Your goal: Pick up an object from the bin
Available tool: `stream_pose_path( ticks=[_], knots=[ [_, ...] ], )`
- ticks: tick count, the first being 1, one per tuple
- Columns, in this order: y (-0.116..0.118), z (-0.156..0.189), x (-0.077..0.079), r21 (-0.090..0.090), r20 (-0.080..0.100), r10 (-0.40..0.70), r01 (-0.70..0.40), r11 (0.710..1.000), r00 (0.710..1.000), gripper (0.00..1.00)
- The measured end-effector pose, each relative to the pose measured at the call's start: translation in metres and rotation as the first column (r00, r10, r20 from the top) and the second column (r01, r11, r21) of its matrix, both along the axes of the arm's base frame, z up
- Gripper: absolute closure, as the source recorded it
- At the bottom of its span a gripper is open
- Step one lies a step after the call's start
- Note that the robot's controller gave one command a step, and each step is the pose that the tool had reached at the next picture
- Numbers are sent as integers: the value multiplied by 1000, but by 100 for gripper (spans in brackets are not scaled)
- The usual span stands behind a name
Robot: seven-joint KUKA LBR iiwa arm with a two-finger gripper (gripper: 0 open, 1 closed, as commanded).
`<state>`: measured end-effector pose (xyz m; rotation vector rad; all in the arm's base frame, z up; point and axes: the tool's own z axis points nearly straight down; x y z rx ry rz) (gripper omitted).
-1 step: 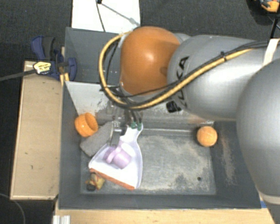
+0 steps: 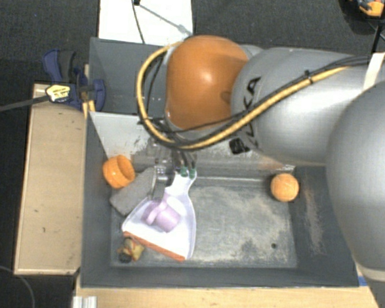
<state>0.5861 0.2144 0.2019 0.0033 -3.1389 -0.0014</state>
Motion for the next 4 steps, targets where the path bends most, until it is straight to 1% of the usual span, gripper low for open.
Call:
stream_pose_path(
  ticks=[1,2,3,4],
  knots=[
    [-10,-3,-20,0,7,139,-139,990,990,0],
    [-14,-29,-26,0,7,211,-211,977,977,0],
    [-41,-57,-35,1,5,68,-68,998,998,0],
    [-54,-83,-39,-1,7,284,-284,959,959,0]
  ],
)
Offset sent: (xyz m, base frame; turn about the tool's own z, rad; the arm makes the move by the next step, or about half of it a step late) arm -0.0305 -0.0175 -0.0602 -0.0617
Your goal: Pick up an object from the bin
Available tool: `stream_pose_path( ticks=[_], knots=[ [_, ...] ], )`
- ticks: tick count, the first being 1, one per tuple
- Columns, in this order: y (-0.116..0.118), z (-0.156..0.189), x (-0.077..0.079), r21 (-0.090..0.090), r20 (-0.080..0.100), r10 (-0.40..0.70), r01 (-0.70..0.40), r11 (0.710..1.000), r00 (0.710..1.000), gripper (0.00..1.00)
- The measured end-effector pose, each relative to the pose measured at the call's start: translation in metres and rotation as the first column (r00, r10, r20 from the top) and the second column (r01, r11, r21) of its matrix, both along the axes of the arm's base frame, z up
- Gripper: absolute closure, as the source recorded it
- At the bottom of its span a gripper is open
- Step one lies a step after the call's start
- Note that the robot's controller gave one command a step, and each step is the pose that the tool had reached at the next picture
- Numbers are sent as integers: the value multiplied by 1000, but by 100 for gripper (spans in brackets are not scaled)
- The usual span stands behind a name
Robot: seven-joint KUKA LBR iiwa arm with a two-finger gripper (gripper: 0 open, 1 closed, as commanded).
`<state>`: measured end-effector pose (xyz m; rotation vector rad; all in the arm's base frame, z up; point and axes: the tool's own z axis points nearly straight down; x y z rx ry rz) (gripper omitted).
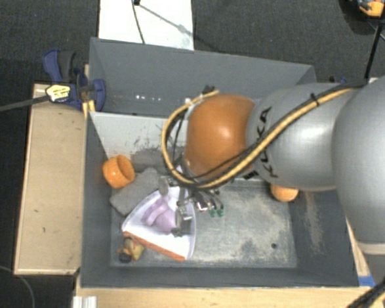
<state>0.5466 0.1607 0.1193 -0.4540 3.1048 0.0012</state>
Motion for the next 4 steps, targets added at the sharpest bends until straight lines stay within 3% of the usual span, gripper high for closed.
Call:
stream_pose_path(
  ticks=[1,2,3,4],
  knots=[
    [-6,-14,0,-1,3,150,-150,989,989,0],
    [13,-39,8,4,14,-116,116,993,993,100],
    [13,-39,8,4,14,-117,117,993,993,100],
    [-16,73,-6,0,-2,-43,43,999,999,100]
  ],
)
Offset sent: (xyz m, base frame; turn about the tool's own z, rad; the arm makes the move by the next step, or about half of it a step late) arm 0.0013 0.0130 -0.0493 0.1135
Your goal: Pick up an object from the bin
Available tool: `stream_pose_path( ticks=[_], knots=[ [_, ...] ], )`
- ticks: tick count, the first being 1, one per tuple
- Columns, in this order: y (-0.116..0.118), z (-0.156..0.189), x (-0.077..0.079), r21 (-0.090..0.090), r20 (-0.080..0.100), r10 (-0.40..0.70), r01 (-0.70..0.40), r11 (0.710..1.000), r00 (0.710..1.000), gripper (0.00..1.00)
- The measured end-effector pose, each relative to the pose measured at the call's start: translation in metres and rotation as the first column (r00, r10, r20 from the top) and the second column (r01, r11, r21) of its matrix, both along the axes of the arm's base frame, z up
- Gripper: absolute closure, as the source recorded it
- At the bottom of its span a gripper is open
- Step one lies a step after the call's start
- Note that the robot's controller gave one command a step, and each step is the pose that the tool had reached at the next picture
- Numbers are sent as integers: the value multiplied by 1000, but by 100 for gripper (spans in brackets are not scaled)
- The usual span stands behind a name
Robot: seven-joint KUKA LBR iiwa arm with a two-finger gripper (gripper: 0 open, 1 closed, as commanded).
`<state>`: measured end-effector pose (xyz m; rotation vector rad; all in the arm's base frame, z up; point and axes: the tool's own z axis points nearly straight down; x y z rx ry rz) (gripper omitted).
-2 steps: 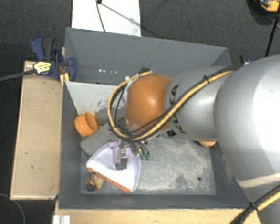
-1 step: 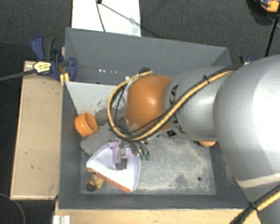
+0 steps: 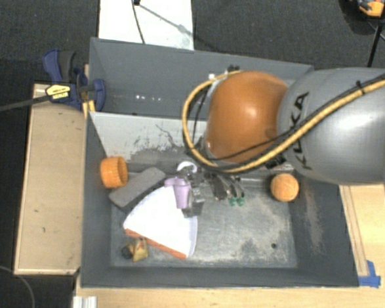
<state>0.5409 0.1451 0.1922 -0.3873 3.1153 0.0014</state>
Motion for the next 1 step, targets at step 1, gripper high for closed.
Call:
stream_pose_path(
  ticks=[1],
  knots=[
    [0,0,0,0,0,-1,1,1000,1000,100]
  ],
)
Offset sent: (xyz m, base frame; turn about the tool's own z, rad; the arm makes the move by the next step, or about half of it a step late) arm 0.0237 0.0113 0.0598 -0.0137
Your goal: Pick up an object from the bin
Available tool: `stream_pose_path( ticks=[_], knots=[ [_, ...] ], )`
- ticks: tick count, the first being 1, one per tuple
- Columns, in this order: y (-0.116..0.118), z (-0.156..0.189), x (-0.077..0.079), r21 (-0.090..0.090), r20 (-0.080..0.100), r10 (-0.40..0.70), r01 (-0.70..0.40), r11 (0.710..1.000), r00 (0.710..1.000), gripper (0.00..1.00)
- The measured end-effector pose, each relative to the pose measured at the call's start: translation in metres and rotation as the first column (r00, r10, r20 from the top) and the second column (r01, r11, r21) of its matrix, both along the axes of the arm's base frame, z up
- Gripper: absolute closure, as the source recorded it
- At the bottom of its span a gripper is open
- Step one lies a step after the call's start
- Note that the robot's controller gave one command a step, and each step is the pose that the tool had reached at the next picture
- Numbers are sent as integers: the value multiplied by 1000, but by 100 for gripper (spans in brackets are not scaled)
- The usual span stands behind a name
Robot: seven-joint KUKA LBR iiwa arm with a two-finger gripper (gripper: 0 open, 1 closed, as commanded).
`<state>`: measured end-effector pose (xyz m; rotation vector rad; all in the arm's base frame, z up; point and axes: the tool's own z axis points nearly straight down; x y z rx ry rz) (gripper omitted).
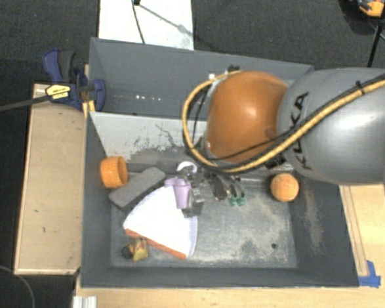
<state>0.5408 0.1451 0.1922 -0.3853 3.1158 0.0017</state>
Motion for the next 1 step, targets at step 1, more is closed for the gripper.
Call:
stream_pose_path(
  ticks=[1],
  knots=[
    [6,32,13,-2,-5,6,-6,1000,1000,100]
  ],
)
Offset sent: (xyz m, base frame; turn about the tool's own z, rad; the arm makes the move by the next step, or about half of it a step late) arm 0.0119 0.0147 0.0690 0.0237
